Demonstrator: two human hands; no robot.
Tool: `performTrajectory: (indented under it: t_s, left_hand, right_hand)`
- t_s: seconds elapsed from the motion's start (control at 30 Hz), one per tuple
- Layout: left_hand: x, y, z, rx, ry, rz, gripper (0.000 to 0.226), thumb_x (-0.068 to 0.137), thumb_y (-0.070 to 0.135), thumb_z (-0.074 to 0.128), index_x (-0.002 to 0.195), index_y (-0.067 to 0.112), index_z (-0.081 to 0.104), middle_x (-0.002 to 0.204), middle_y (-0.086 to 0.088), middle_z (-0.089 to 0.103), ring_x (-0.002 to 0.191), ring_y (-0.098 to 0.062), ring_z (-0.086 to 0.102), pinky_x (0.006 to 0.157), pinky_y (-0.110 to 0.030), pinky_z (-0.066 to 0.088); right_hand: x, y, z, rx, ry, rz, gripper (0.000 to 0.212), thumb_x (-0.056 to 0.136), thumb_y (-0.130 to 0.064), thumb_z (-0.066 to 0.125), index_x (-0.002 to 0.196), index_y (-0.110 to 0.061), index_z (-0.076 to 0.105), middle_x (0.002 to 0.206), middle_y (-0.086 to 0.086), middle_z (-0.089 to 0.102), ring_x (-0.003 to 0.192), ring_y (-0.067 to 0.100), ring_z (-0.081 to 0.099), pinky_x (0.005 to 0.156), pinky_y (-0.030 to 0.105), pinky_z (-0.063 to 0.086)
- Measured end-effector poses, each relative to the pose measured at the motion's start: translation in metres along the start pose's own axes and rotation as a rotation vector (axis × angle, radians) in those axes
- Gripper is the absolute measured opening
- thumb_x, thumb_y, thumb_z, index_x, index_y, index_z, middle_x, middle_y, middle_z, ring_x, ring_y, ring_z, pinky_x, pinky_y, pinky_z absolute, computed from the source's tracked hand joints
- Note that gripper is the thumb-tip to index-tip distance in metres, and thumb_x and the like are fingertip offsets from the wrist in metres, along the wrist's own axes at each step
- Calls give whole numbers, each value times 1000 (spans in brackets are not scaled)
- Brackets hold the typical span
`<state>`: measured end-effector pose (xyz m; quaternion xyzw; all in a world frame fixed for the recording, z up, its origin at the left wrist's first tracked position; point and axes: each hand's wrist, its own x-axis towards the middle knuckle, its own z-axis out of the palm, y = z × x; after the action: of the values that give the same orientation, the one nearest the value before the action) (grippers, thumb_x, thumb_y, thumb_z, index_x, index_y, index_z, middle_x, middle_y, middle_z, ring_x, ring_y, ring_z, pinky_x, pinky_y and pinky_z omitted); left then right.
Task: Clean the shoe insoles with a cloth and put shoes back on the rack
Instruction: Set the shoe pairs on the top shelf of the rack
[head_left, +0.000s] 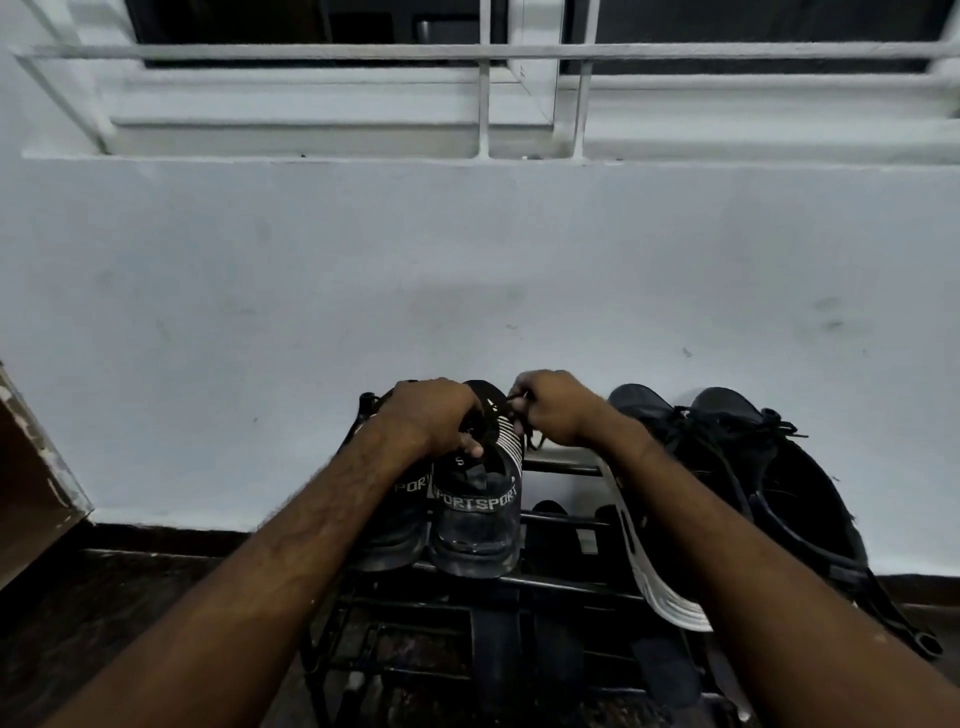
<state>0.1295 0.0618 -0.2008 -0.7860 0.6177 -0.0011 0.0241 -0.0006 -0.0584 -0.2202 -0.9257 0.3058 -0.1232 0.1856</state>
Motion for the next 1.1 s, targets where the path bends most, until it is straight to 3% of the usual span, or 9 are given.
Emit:
performTrajectory:
  t_s: [0.1, 0.23, 0.33, 0.43, 0.5, 0.6, 0.73, 0.9, 1.1]
  left_hand:
    - [-4, 1, -3, 32, 189, -26, 28, 88, 40, 69, 113, 29, 69, 112, 2, 67, 108, -23, 61, 79, -34, 41]
    - [-9, 3, -13, 11, 312, -107, 20, 93, 37, 63, 104, 23, 72, 106, -3, 69, 103, -26, 63, 78, -33, 43]
    - [-10, 4, -20, -87, 267, -187, 23, 90, 42, 65, 99, 22, 70, 105, -4, 70, 99, -27, 65, 77, -32, 43]
    - [-10, 1, -27, -147, 260, -241, 24, 87, 45, 67, 96, 22, 71, 102, -3, 71, 95, -26, 66, 79, -32, 46]
    - [-11, -2, -31, -201, 250, -281, 26, 86, 47, 68, 95, 22, 72, 100, -3, 71, 93, -26, 65, 80, -33, 48]
    - [-9, -4, -33, -291, 221, -304, 29, 84, 50, 68, 89, 22, 72, 93, -2, 70, 89, -27, 65, 81, -34, 51]
    - [-5, -11, -25, -629, 117, -244, 32, 89, 43, 67, 72, 18, 77, 66, 7, 73, 58, -6, 62, 68, -27, 48]
    - [-7, -5, -20, -1033, 101, -282, 24, 95, 19, 62, 88, 0, 75, 71, -2, 74, 43, -8, 47, 43, -19, 35]
    - [-7, -1, -22, -949, 40, -169, 21, 95, 15, 62, 92, -2, 74, 72, -11, 71, 36, -7, 42, 40, -19, 41]
  right_hand:
    - [-2, -6, -8, 329, 0, 92, 19, 96, -4, 48, 82, -9, 60, 67, 7, 63, 61, 22, 56, 59, 30, 47]
    - [-11, -19, -12, 659, -165, 276, 25, 93, 4, 38, 77, -2, 56, 58, 9, 51, 47, 17, 50, 62, 39, 57]
    - [-10, -20, -9, 564, -211, 315, 23, 93, -1, 43, 72, -4, 51, 56, 10, 43, 35, 16, 43, 55, 38, 52]
    - [-9, -23, -3, 402, -173, 203, 42, 99, -34, 53, 70, -4, 56, 49, -1, 39, 32, 10, 36, 41, 19, 33]
    - [-10, -30, -2, 261, -202, 112, 41, 95, -45, 59, 66, -17, 53, 51, -8, 45, 41, 4, 45, 45, 17, 37]
    - [-4, -39, -4, -14, -245, 74, 39, 94, -46, 58, 68, -20, 48, 66, -3, 50, 72, 19, 53, 67, 28, 40]
    - [-4, -40, -20, -66, -265, 173, 41, 99, -40, 51, 72, -10, 61, 58, -1, 44, 50, 16, 41, 49, 27, 32]
    - [-6, -32, -18, 595, -428, 389, 37, 103, -27, 34, 87, -9, 63, 46, -5, 35, 36, 6, 22, 35, 17, 17]
    - [-9, -19, -18, 1150, -610, 470, 32, 90, -27, 38, 78, -8, 61, 59, -6, 32, 39, 3, 19, 33, 13, 13]
